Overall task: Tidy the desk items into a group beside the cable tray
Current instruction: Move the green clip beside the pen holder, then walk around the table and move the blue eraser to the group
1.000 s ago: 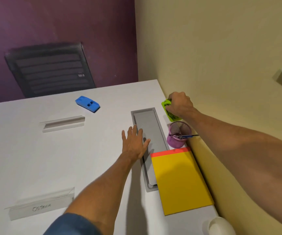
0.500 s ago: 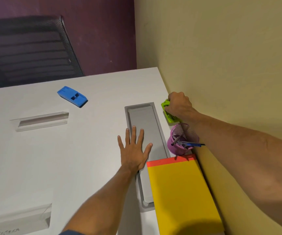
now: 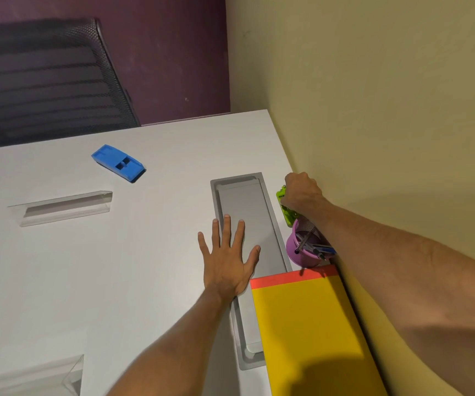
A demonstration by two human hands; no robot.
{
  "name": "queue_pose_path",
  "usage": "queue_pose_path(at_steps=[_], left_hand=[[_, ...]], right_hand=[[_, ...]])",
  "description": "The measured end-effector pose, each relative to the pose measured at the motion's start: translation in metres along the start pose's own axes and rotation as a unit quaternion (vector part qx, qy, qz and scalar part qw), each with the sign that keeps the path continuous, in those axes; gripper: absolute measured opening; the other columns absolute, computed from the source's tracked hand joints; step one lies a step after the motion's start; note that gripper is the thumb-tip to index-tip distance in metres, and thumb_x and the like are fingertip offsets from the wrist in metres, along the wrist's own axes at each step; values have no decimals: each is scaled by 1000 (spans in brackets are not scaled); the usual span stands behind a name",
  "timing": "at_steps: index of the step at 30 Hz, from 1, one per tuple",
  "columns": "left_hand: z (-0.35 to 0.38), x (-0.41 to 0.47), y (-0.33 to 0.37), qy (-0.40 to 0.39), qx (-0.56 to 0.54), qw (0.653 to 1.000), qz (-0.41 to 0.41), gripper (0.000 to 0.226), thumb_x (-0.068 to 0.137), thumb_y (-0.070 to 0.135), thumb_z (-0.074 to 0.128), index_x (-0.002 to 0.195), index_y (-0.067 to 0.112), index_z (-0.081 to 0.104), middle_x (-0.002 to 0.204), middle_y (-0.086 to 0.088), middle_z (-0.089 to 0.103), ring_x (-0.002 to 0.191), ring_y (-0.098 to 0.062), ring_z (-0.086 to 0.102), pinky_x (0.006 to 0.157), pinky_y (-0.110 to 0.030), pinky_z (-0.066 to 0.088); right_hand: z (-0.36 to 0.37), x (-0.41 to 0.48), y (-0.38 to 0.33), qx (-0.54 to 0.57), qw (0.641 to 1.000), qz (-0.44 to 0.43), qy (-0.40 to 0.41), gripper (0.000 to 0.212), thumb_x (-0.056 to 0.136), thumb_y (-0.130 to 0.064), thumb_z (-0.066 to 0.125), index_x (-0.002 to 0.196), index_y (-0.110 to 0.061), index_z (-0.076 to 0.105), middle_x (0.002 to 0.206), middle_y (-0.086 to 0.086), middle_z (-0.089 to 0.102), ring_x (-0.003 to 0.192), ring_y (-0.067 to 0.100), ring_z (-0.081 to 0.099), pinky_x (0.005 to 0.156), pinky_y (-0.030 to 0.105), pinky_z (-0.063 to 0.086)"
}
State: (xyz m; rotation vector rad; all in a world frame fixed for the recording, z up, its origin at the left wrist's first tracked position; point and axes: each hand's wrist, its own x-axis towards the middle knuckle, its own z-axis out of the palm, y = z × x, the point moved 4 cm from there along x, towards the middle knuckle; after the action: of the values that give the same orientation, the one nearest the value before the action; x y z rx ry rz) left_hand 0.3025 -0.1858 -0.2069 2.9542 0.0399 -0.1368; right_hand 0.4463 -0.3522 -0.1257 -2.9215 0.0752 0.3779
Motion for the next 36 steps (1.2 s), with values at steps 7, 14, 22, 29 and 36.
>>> queue_pose_path(at_steps=[7, 14, 22, 29, 36], left_hand=[[3, 1, -1, 3, -3, 1000, 1, 74, 86, 74, -3, 151, 38, -11, 161, 1, -19, 146, -24, -24, 115, -59, -12], [5, 1, -2, 11, -6, 1000, 1, 73, 88, 73, -1, 151, 38, -10, 161, 1, -18, 146, -24, -24, 115, -59, -12], [6, 2, -2, 6, -3, 1000, 5, 74, 87, 73, -1, 152, 37, -9, 160, 1, -19, 146, -25, -24, 114, -59, -15], [-9, 9, -2, -126, -15, 992, 6, 75, 89, 72, 7, 151, 35, -13, 158, -4, -26, 144, -29, -28, 111, -63, -17], [-98, -2, 4, -107, -34, 993, -26, 73, 92, 68, 16, 153, 29, 8, 162, -8, -11, 149, -31, -12, 112, -63, -11]], right_hand=[[5, 2, 4, 5, 999, 27, -17, 32, 86, -14, 63, 115, -4, 56, 120, 16, 56, 111, 35, 57, 79, 37, 50], [8, 6, 6, -19, 999, 29, -17, 35, 86, -17, 64, 118, -6, 55, 121, 15, 55, 111, 34, 57, 75, 38, 48], [-4, 3, 3, -31, 999, 8, -13, 41, 83, -25, 69, 117, -5, 55, 118, 15, 55, 107, 33, 57, 70, 33, 41], [-68, -31, -22, -86, 991, -85, 63, 38, 92, -32, 56, 120, -7, 53, 120, 14, 56, 110, 33, 56, 79, 35, 41], [-88, -96, -47, -76, 985, -138, 75, 53, 95, -48, 47, 132, -10, 45, 128, 13, 52, 118, 30, 49, 90, 42, 45]])
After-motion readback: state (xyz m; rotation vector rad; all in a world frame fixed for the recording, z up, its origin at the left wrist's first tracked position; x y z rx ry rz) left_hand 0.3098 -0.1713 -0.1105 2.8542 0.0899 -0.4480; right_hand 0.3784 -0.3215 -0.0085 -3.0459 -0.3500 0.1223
